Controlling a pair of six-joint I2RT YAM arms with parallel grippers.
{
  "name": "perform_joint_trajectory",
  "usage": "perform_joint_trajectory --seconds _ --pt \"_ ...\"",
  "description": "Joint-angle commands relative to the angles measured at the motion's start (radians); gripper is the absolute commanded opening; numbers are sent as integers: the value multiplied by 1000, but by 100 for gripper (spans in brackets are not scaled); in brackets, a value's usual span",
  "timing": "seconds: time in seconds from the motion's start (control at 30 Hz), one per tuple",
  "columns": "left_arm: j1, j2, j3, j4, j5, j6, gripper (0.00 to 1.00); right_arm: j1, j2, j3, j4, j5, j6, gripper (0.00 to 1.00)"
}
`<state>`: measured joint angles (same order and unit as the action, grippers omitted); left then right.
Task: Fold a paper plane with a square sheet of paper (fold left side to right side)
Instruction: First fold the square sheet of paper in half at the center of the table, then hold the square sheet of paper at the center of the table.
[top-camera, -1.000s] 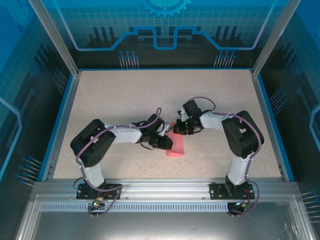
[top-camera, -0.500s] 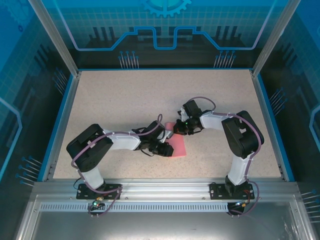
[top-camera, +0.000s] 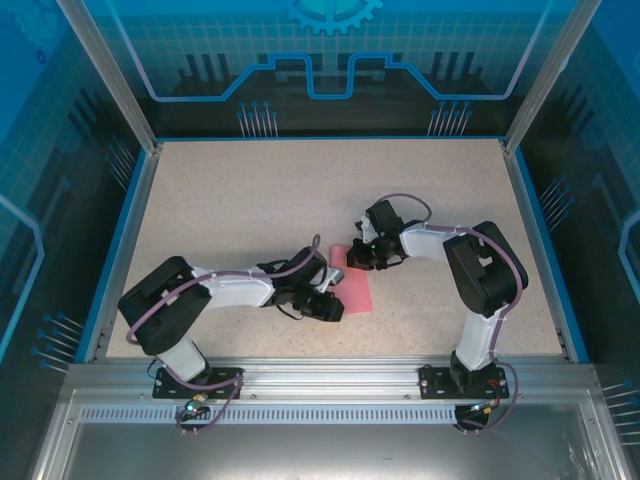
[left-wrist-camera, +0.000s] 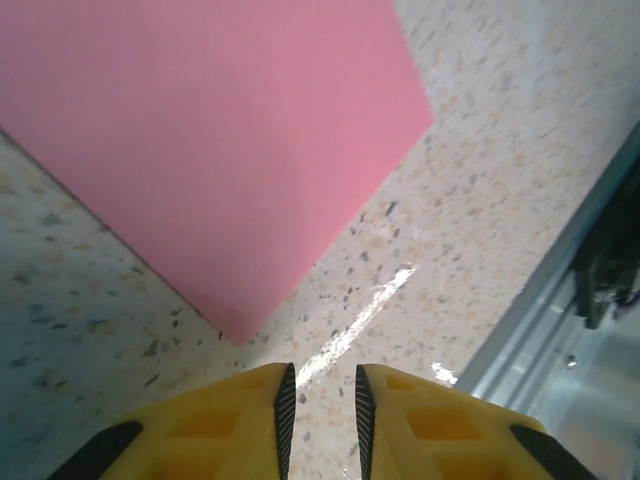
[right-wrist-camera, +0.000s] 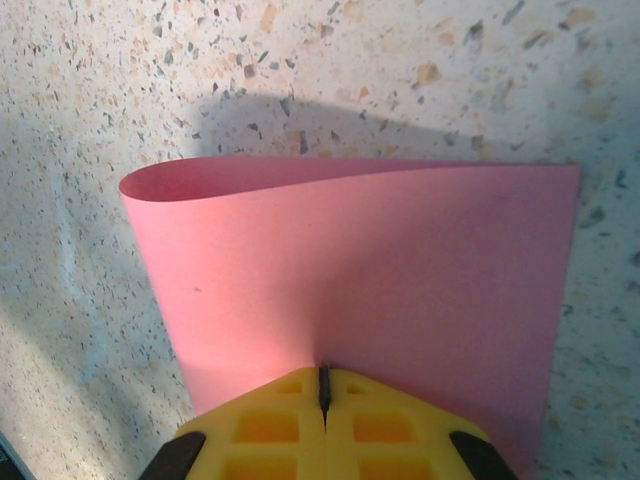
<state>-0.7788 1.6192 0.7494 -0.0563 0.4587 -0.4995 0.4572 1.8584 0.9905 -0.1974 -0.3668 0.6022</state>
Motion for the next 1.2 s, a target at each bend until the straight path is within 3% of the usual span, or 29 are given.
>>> perform_joint_trajectory --seconds 0.0,0.23,0.6,0.73,0.93,1.17 --pt "88 -57 53 -31 63 -4 27 0 30 -42 -33 69 1 0" --pt "131 103 196 -52 74 54 27 1 4 -49 -13 57 -4 0" --pt "130 263 226 25 60 9 26 4 -44 -52 12 44 -2 0" --pt "130 275 224 -13 33 4 25 2 -122 -68 31 84 -2 1" --pt "129 284 200 -15 8 -26 24 3 -306 -105 -25 174 -29 14" --pt "130 284 212 -25 0 -33 24 30 -451 -234 -135 98 -39 5"
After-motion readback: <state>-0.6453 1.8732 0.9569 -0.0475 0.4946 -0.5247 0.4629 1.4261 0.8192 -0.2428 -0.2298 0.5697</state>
